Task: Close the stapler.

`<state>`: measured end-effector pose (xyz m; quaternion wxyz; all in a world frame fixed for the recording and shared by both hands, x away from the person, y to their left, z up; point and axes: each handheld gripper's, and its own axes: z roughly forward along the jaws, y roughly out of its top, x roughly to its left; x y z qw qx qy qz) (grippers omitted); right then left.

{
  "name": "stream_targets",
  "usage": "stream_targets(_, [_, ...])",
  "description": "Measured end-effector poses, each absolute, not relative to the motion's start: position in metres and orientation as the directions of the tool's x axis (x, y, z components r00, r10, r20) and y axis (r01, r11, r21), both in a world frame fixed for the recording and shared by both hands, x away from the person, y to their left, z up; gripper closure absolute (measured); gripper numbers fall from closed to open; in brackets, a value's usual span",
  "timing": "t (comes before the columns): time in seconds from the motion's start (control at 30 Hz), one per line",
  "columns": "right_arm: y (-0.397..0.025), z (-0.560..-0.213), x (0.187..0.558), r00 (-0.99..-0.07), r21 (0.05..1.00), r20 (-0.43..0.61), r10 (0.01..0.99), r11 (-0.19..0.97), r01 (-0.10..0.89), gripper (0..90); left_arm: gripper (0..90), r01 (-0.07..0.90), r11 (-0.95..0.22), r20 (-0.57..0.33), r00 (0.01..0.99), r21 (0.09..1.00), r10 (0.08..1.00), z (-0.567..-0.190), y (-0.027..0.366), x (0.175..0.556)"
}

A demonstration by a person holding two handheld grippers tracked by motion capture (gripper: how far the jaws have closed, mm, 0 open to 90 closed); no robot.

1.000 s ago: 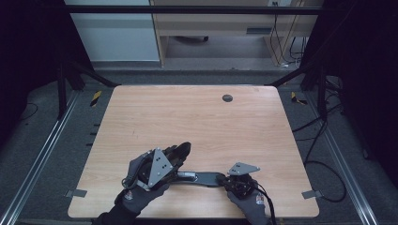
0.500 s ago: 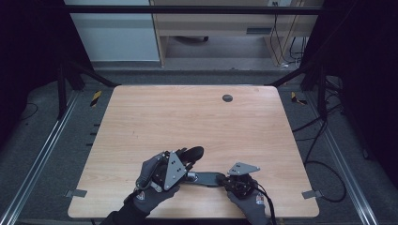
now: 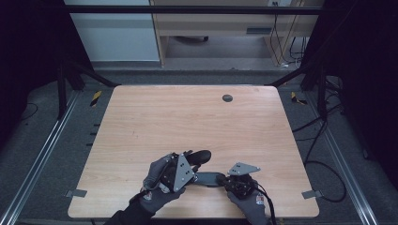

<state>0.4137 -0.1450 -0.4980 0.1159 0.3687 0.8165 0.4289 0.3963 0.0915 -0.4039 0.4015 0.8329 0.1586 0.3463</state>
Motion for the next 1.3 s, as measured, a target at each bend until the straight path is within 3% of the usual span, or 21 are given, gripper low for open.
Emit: stream_targets(1.3, [-0.148,-0.499,0.413,-0.696,0.79,0.117,0.708,0.358,0.498,90.0,46.2,-0.064,-0.725,0.518,0.743,0.685,0.424,-0.439,0.06,0.4])
